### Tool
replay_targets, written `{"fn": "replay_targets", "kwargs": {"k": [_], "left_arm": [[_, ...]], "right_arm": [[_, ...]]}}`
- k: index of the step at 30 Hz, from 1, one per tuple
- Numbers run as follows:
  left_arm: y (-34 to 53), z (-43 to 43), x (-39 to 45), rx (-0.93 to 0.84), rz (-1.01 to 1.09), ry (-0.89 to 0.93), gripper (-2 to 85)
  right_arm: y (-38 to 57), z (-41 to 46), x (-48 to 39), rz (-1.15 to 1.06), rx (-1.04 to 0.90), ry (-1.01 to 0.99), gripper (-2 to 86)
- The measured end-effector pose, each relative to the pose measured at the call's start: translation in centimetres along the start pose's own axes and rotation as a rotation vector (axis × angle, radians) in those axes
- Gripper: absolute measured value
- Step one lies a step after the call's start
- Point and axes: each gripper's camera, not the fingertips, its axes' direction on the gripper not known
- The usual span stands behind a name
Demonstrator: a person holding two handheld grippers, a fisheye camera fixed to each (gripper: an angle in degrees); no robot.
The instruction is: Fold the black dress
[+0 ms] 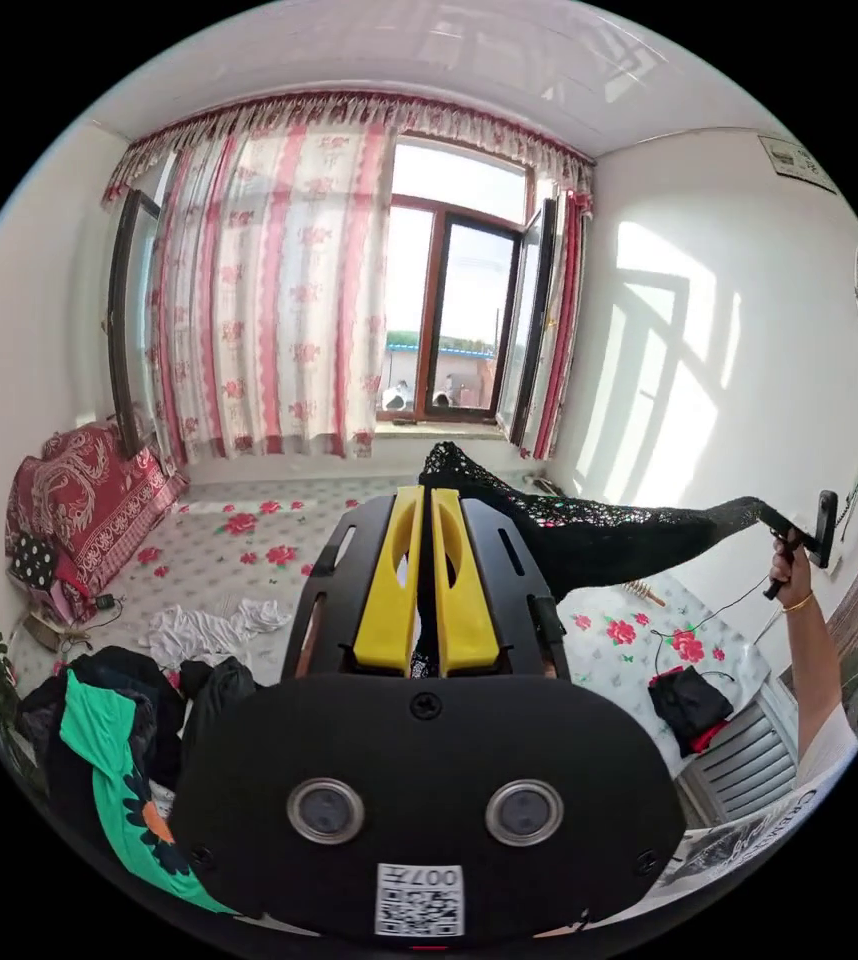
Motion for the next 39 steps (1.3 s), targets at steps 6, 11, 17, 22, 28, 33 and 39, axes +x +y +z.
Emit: {"fn": "replay_targets", "kwargs": {"k": [6,11,17,22,28,33,39], "left_arm": [[7.0,-4.6,2.4,0.014,0.158,0.090,-0.9],[19.8,-3.7,3.8,-0.144,0.212,0.133,-0.9],[38.7,4.0,2.6,-0.523,-0.092,0.194,-0.8],[47.0,8.8,2.5,-0.842,-0.206,0.211,-0.8],[45.7,9.9,2.5,-0.912,-0.143,0.290,-0.8],[41.8,14.7,0.2,-0.896,-0.156,0.353,-0.7],[34.1,26.3,-3.7,-0.763,-0.306,0.173,1.6]], "right_arm": [[7.1,-5.5,-1.4,-0.064,-0.037,-0.053,2.3],[20.6,-4.7,-1.4,-0.037,-0.273,0.013,2.2],[40.1,2.2,2.6,0.302,-0.627,0.032,2.3],[51.4,6.0,5.8,0.619,-0.785,-0.051,2.2],[55.1,6.8,5.6,0.681,-0.840,-0.096,2.3],[54.0,9.6,8.3,0.701,-0.809,-0.199,2.4],[47.5,17.9,14.8,0.632,-0.706,-0.173,2.8]]}}
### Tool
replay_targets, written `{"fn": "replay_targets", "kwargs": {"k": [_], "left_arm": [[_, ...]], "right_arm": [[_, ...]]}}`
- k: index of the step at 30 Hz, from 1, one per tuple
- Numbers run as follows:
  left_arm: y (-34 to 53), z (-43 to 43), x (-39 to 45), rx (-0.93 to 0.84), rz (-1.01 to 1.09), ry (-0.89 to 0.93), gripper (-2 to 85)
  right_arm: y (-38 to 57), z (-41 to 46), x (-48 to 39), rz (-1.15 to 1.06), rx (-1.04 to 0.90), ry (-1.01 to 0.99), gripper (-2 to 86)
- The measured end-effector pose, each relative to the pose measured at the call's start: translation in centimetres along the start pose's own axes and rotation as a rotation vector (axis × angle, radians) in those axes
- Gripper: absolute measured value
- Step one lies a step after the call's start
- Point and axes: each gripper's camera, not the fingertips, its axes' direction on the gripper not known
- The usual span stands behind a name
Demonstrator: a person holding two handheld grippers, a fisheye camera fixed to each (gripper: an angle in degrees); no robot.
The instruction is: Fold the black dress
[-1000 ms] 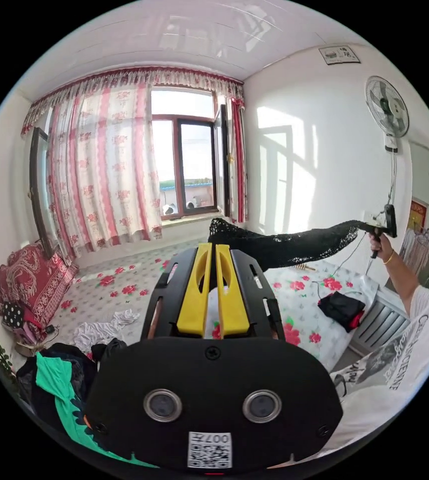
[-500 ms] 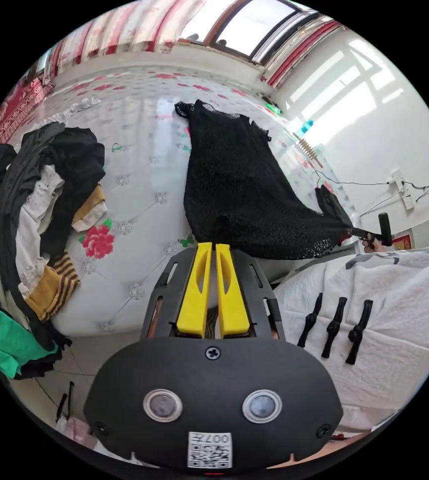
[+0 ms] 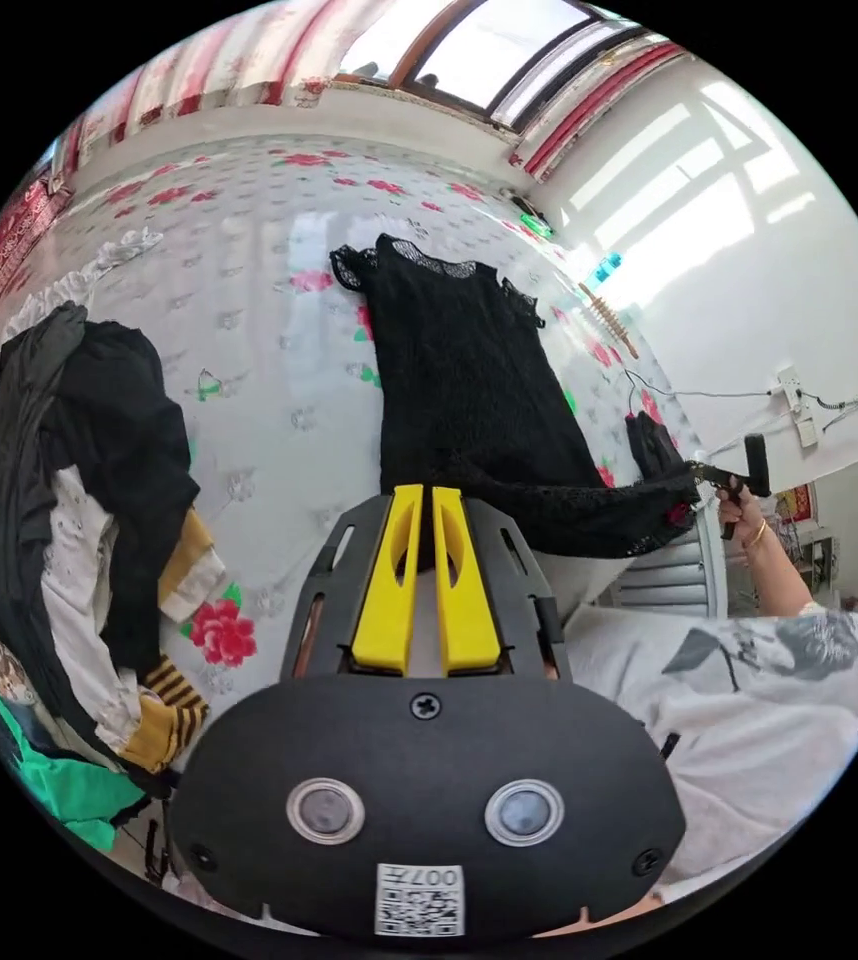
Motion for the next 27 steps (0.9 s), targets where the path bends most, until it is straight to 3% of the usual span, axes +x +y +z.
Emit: {"fn": "replay_targets", "kwargs": {"k": [2,5,10,16,20,23,25,27], "left_arm": [[-3.0,1.1,-1.2,0.046,-0.159,-0.017,4.6],[-5.4,2.5,-1.8,0.038,-0.267,-0.110,7.1],[-3.5,5.9,-1.7,-0.071,-0.085,-0.119,6.7],[1.3,9.8,-2.2,-0.213,-0.015,-0.089,9.6],[1.1,12.0,-1.5,-0.264,0.052,-0.109,10.3],[-0.8,13.9,-1.4,-0.355,0.086,-0.184,5.7],[-3.7,12.4,-1.7,-0.370,0.071,-0.118,1.2],[-6.0,8.7,-1.4,-0.294,0.108,-0.034,0.0]], "right_arm": [[-4.5,1.3,0.5,0.028,0.095,0.145,3.2],[-7.0,3.4,2.2,0.103,0.123,0.195,3.8],[-4.5,6.7,5.4,0.128,0.097,0.203,4.3],[0.7,13.0,8.3,0.143,-0.004,0.177,5.6],[-1.0,16.3,8.2,0.101,-0.022,0.209,5.2],[-3.4,18.9,8.9,0.117,-0.126,0.192,2.7],[-4.8,18.9,8.9,0.118,-0.163,0.168,1.2],[-6.1,15.9,7.6,0.055,-0.069,0.093,0.4]]}}
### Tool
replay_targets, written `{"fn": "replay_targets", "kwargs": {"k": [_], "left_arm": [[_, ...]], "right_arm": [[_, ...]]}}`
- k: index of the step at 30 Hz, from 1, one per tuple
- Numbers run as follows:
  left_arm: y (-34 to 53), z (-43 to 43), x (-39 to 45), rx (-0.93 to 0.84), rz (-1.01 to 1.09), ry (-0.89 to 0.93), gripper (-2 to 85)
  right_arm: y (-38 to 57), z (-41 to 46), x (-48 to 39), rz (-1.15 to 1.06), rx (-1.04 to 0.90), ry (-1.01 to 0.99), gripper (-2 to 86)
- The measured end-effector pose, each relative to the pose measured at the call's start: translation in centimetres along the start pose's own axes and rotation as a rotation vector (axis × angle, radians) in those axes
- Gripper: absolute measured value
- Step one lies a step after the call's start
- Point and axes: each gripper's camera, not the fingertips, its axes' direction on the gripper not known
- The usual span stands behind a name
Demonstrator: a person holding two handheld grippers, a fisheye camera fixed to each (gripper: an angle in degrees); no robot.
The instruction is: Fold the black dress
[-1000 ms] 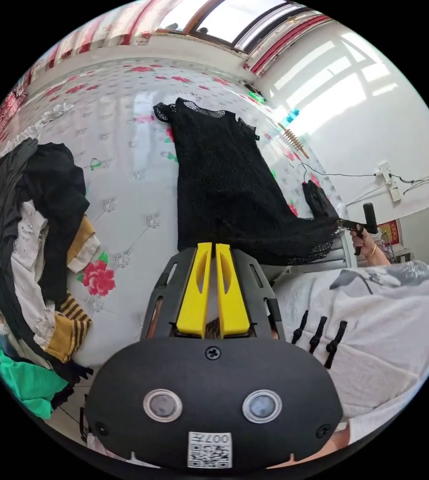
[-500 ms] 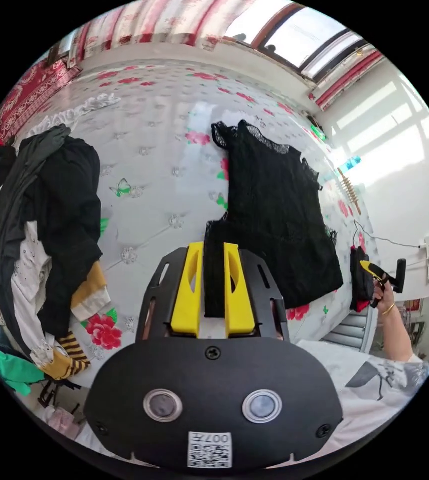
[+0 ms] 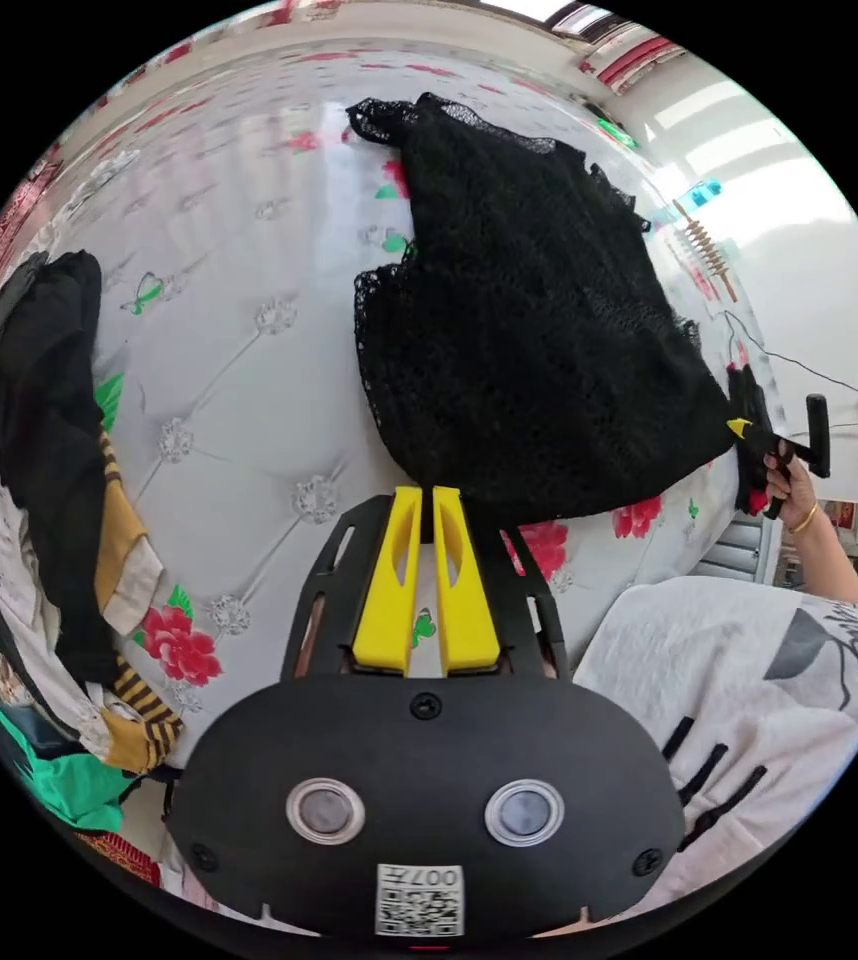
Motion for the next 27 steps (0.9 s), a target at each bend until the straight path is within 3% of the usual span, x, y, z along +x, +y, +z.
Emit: {"fn": "replay_targets", "kwargs": {"k": [4,7,9,11,15,18,21,25,27], "left_arm": [[-0.4,-12.2,0.9,0.221,0.088,0.145,-0.7],[0.0,-15.3,0.3,0.217,0.082,0.105,-0.7],[0.3,-14.9,-0.9,0.195,0.060,0.187,-0.7],[0.9,-13.5,-1.9,0.180,0.018,0.228,-0.8],[2.1,-6.3,-3.6,-0.020,-0.045,0.140,-0.7],[3.9,-0.8,-4.6,-0.155,-0.109,0.135,-0.7],[5.7,0.6,-4.6,-0.202,-0.120,0.117,-0.7],[7.0,-2.5,-5.7,-0.037,-0.169,0.229,-0.7],[7.0,-3.5,-6.4,0.009,-0.193,0.271,-0.7]], "right_arm": [[-0.3,-10.1,-3.1,-0.103,0.259,-0.185,-0.1],[0.3,-13.1,-4.4,-0.141,0.228,-0.295,-0.2],[1.1,-14.0,-5.4,-0.200,0.231,-0.250,-0.3],[1.0,-11.5,-5.6,-0.177,0.083,-0.132,-0.3],[1.5,-5.3,-3.6,-0.147,-0.105,-0.053,-0.3],[3.1,1.1,0.7,0.024,-0.216,-0.115,-0.3],[5.8,4.0,3.3,0.145,-0.198,-0.180,-0.3],[8.1,1.8,3.2,0.153,-0.002,-0.247,-0.3],[8.4,2.0,3.7,0.178,0.002,-0.275,-0.3]]}}
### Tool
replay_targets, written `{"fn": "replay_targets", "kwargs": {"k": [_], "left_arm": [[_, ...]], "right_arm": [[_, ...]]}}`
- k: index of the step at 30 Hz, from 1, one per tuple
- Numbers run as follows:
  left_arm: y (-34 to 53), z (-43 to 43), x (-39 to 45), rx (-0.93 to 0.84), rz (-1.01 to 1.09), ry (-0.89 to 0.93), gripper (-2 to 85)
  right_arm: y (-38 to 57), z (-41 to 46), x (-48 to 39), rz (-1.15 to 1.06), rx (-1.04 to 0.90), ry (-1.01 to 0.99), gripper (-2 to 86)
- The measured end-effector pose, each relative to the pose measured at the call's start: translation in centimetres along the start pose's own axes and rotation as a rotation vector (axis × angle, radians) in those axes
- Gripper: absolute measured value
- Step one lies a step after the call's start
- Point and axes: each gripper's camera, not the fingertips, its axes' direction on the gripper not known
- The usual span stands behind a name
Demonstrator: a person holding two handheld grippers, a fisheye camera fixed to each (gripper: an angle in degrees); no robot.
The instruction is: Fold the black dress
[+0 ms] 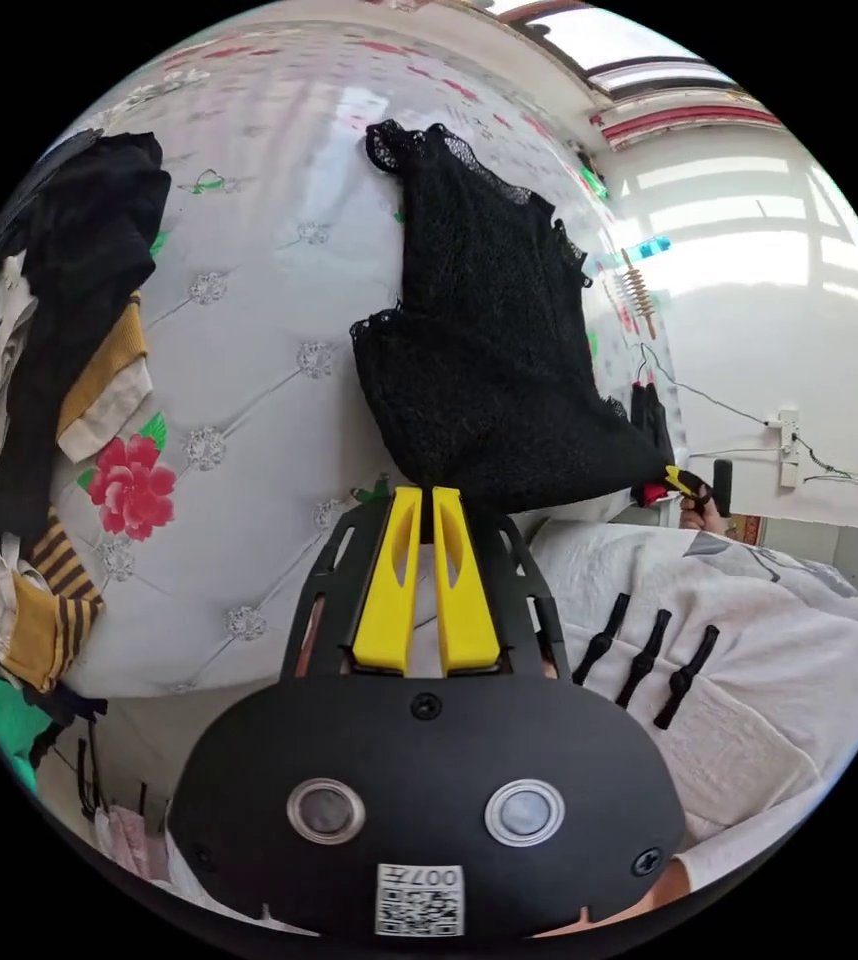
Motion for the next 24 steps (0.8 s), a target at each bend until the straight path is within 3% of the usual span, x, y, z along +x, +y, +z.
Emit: {"fn": "replay_targets", "kwargs": {"k": [4,6,8,11,14,18,24], "left_arm": [[-0.1,-2.0,1.3,0.051,0.057,-0.040,-0.7],[0.5,-1.8,1.7,0.055,0.126,-0.082,-0.7],[1.2,0.4,1.3,-0.030,0.180,-0.146,-0.7],[2.8,3.6,0.2,-0.176,0.123,-0.182,-0.8],[4.5,2.5,1.0,-0.074,0.105,-0.123,-0.9],[4.8,0.4,0.9,-0.022,0.024,0.003,-0.9],[-2.6,-2.8,0.7,-0.027,0.017,0.143,-0.9]], "right_arm": [[-0.3,-0.9,-2.5,-0.110,0.096,-0.075,-0.3],[-0.5,0.0,-3.0,-0.131,0.037,0.037,-0.3],[-0.6,1.8,-1.1,-0.038,-0.071,0.050,-0.3],[-0.2,2.6,-0.6,-0.004,-0.043,-0.009,-0.3],[0.1,4.1,-1.4,-0.011,-0.118,0.069,-0.3],[-0.6,3.3,-2.6,0.009,-0.095,0.001,-0.3],[-7.3,1.0,-6.1,0.040,-0.054,-0.112,-0.2]]}}
